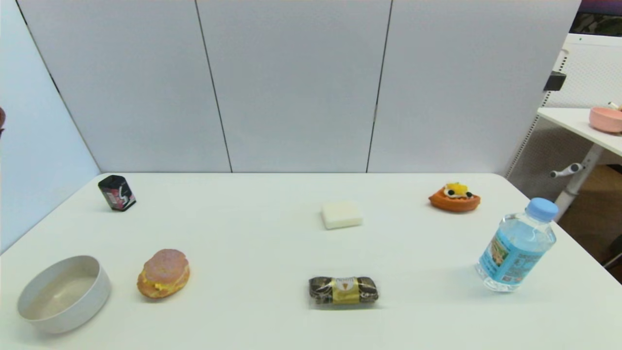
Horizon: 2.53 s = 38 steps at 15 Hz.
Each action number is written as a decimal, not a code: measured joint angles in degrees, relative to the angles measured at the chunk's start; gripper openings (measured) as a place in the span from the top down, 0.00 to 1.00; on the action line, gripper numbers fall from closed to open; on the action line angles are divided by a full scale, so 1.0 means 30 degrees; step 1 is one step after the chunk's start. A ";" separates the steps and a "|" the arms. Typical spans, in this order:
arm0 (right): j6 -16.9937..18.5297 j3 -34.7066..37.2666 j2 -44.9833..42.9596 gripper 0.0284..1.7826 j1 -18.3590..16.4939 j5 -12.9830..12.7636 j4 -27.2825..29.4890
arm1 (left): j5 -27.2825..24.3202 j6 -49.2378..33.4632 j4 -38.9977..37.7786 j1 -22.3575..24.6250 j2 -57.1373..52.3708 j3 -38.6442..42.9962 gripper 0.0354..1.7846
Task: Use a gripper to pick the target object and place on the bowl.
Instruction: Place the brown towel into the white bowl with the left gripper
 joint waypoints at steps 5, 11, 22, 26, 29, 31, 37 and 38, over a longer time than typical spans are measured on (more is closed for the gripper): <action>0.0000 0.0000 0.0000 0.04 0.0000 0.0000 -0.0008 | -0.6136 -0.2170 0.9180 0.0398 0.4815 -0.4722 0.76; 0.0008 0.0000 0.0000 0.04 0.0000 0.0008 -0.0008 | -0.2800 -0.1894 0.8529 0.1178 0.4539 -0.0374 0.76; 0.0000 0.0000 0.0000 0.04 0.0000 0.0008 -0.0008 | 0.3527 0.3767 -1.6803 0.1353 -0.1248 1.5962 0.76; 0.0000 0.0000 0.0000 0.04 0.0000 0.0008 -0.0016 | 0.3592 0.5709 -2.3479 0.1345 -0.1670 1.8343 0.76; 0.0008 0.0000 0.0000 0.04 0.0000 0.0000 -0.0016 | 0.3556 0.6030 -2.7421 0.1280 -0.1829 2.1403 0.76; 0.0000 0.0000 0.0000 0.04 0.0000 0.0000 0.0000 | 0.3547 0.6213 -2.9294 0.1142 -0.2048 2.3016 0.76; 0.0008 0.0000 0.0000 0.04 0.0000 0.0000 -0.0008 | 0.3470 0.6676 -2.9554 0.0947 -0.3738 2.5657 0.76; 0.0008 0.0000 0.0000 0.04 0.0000 0.0000 -0.0008 | 0.3365 0.6729 -2.9526 0.0931 -0.4096 2.5986 0.76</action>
